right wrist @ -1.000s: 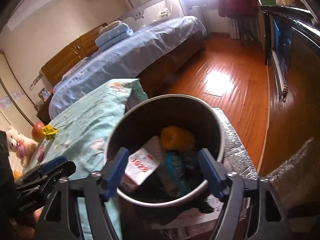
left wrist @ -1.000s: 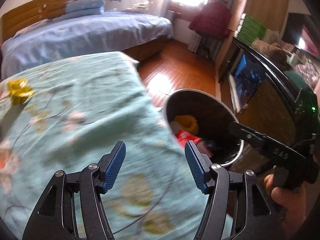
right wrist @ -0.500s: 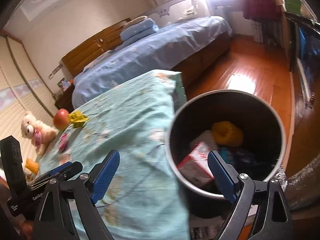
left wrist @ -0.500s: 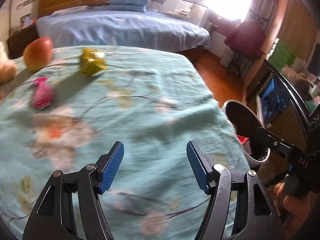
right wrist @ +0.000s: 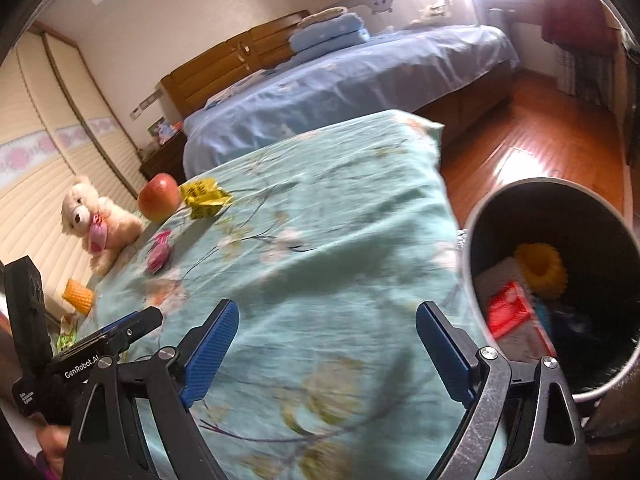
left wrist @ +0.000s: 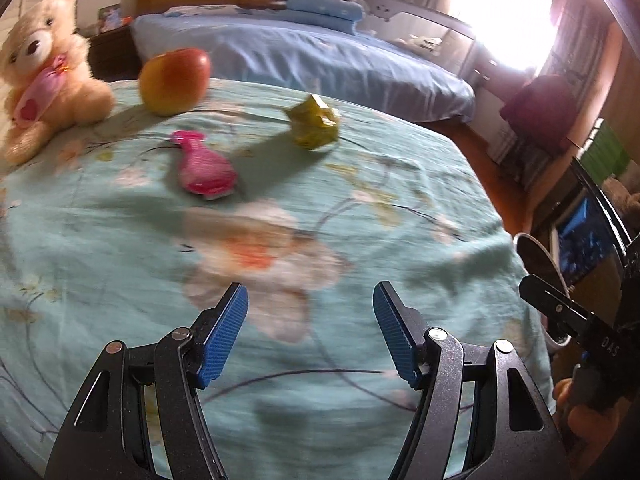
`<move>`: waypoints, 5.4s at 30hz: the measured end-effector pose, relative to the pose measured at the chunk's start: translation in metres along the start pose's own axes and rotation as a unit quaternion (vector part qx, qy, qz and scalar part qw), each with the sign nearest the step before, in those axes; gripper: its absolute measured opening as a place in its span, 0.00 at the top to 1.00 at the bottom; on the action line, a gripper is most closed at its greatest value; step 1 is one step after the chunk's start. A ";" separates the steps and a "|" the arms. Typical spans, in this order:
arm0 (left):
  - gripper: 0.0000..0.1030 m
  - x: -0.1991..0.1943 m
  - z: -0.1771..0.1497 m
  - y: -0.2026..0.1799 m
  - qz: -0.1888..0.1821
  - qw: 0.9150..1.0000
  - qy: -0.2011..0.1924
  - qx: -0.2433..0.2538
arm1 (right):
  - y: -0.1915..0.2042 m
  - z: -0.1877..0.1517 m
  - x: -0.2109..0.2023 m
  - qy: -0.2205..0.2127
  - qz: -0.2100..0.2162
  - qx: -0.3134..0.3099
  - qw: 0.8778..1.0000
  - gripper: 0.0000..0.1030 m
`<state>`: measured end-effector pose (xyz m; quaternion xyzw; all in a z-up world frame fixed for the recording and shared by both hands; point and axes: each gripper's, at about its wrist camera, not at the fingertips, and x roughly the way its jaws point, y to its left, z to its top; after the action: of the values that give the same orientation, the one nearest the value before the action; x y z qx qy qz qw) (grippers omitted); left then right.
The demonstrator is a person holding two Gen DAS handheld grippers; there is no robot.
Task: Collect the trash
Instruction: 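Move both open tools back over the bed toward the pink brush and yellow bag, then grasp the pink brush with the left tool while the right tool grasps the yellow snack bag, then carry the yellow bag with the right tool while the left tool carries the pink brush to the bin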
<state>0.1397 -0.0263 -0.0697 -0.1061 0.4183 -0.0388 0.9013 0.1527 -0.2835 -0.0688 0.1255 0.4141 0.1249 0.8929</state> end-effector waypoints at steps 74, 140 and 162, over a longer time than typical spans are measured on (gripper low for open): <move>0.64 0.049 0.069 0.061 0.049 0.999 -0.009 0.003 | 0.114 0.084 0.169 0.066 0.089 -0.094 0.989 0.99; 0.64 -0.008 -0.025 -0.148 -0.106 0.979 0.006 0.176 | -0.057 -0.015 -0.057 -0.074 0.004 0.070 0.995 0.99; 0.64 -0.006 -0.031 -0.163 -0.115 0.976 0.015 0.186 | -0.072 -0.030 -0.045 -0.046 0.011 0.092 0.995 0.94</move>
<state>0.1149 -0.1893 -0.0485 0.0169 0.4025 -0.2215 0.8880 0.1102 -0.3622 -0.0792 0.2175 0.3811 0.0902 0.8940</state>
